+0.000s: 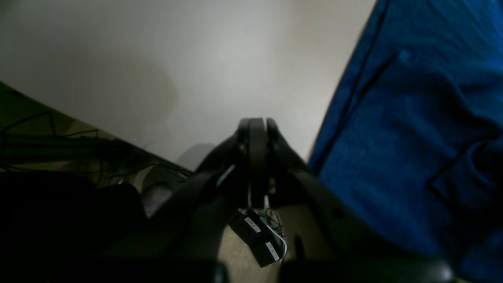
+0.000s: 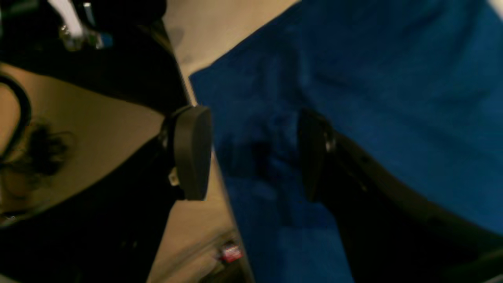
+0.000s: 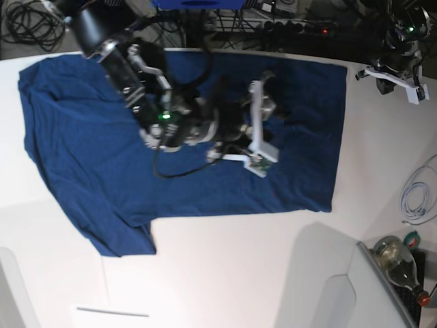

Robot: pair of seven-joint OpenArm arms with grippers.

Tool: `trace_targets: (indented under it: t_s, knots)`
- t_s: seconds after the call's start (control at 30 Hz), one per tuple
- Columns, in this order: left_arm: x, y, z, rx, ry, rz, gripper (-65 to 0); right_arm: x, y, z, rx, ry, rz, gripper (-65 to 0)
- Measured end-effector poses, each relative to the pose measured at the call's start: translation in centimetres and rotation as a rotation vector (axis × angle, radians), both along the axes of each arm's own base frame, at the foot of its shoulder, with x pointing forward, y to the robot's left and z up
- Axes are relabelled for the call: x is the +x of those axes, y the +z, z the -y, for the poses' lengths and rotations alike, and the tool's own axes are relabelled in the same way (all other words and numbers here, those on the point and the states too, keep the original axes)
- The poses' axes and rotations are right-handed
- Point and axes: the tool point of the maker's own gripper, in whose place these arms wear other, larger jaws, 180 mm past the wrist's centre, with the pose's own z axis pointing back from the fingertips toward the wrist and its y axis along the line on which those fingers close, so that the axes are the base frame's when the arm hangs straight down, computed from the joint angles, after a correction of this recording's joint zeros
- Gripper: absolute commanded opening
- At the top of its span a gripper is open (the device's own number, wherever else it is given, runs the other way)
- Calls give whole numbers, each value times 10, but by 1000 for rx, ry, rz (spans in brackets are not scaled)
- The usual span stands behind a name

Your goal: Layout the t-shirt on the table in an organized manner, then fold the t-shirt properly

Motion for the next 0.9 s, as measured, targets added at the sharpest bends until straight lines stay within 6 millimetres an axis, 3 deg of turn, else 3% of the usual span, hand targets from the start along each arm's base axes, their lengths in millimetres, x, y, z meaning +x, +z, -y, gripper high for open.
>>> trace_targets:
  t_s: [0.1, 0.13, 0.23, 0.3, 0.37, 0.53, 0.73, 0.9]
  knots:
    - [-16, -1, -6, 11, -3, -32, -650, -6, -29, 32, -138, -57, -46, -324]
    - [-23, 0, -14, 24, 13, -44, -650, -16, -32, 29, -147, -31, -49, -324]
    - [-45, 14, -51, 89, 118, -23, -650, -40, -26, -8, -79, 49, -51, -324]
    - [-59, 26, -76, 137, 182, -14, -650, -37, -33, -22, -91, 41, -53, -324]
    - [-72, 32, -90, 156, 216, -14, -650, -27, -50, -19, -161, 26, -37, -323]
    - [-79, 34, -88, 146, 187, -6, -650, -31, -72, -30, -173, 19, -86, -321]
    - [-94, 33, -90, 150, 210, -30, -650, -27, -75, -37, -171, 11, -89, -323]
    - [-91, 33, -89, 148, 202, -24, -650, -36, -80, -54, -164, 17, -130, -348]
